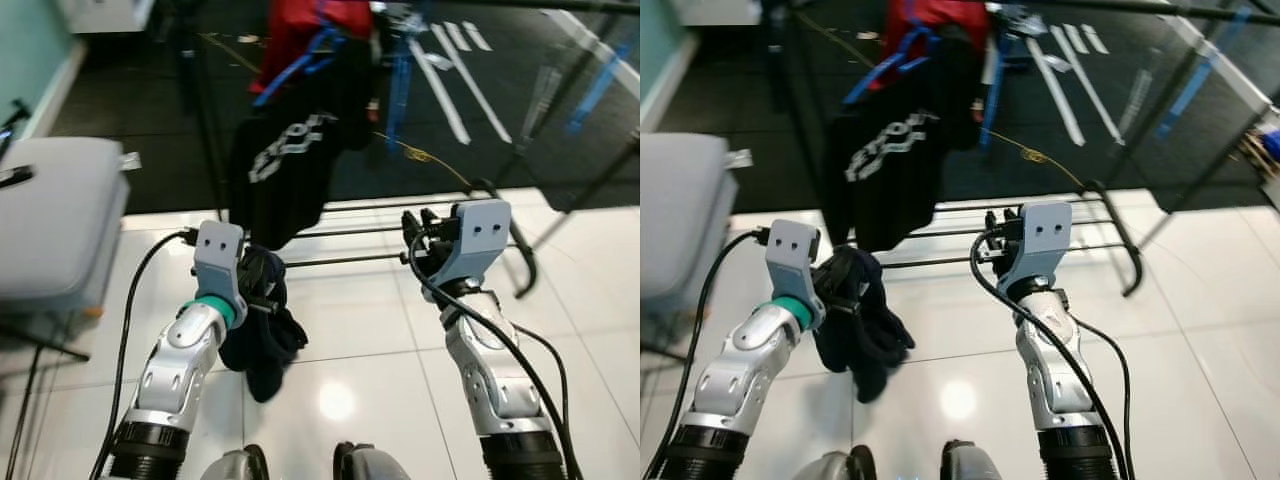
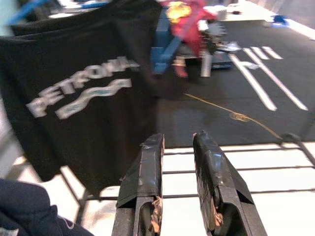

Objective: Hang hanger

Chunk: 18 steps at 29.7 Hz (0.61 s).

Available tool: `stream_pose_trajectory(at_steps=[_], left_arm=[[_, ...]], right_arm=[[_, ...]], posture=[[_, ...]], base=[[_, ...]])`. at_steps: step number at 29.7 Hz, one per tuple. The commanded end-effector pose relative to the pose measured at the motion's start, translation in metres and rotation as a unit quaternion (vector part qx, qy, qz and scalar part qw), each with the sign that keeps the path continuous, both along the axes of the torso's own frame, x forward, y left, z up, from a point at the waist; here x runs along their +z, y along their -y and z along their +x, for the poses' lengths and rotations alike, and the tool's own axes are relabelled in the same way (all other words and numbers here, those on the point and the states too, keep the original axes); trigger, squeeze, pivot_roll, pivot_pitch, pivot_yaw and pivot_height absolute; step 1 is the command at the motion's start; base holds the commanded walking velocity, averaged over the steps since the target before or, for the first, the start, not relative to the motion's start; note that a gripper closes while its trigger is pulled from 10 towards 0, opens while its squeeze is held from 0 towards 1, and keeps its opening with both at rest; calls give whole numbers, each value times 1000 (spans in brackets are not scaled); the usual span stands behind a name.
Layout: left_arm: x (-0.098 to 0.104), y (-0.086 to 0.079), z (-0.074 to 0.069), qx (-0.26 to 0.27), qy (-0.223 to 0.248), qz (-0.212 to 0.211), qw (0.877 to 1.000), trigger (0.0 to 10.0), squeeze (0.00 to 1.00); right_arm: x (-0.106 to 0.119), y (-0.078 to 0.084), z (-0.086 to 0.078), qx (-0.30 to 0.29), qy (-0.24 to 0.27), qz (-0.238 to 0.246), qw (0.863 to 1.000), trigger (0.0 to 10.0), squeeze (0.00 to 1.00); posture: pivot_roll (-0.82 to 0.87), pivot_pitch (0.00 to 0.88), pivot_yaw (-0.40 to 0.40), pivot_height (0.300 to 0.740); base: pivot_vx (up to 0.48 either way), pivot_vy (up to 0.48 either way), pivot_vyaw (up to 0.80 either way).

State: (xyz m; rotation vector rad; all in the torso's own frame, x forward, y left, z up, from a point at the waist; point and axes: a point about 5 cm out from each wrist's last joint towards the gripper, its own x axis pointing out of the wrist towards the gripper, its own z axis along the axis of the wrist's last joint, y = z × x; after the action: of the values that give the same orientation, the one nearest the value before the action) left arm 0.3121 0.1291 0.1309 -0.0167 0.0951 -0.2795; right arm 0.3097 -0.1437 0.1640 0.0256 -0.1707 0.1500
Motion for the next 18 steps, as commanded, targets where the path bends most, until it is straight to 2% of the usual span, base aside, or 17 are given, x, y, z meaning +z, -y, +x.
stream_pose_trajectory(at_steps=[1,9,12,18], left_arm=[[2,3,1,0,9,-2,1000,10000,0],[-1,1,2,11,11,-2,1000,10000,0],[-16,-5,-2,33,-7,2,999,10000,0],[-28,-7,-6,32,-20,4,999,10000,0]], right_arm=[[-6,6,2,-15,-16,-9,1000,10000,0],[-11,13,4,-32,-22,-18,999,10000,0],[-27,31,8,-75,-35,-63,995,10000,0],[-43,46,8,-91,-64,-47,993,10000,0]], posture=[[-37,81,11,740],[-41,82,16,740],[-46,78,37,740],[-48,73,40,740]], base=[[0,0,-800],[0,0,-800],[0,0,-800],[0,0,-800]])
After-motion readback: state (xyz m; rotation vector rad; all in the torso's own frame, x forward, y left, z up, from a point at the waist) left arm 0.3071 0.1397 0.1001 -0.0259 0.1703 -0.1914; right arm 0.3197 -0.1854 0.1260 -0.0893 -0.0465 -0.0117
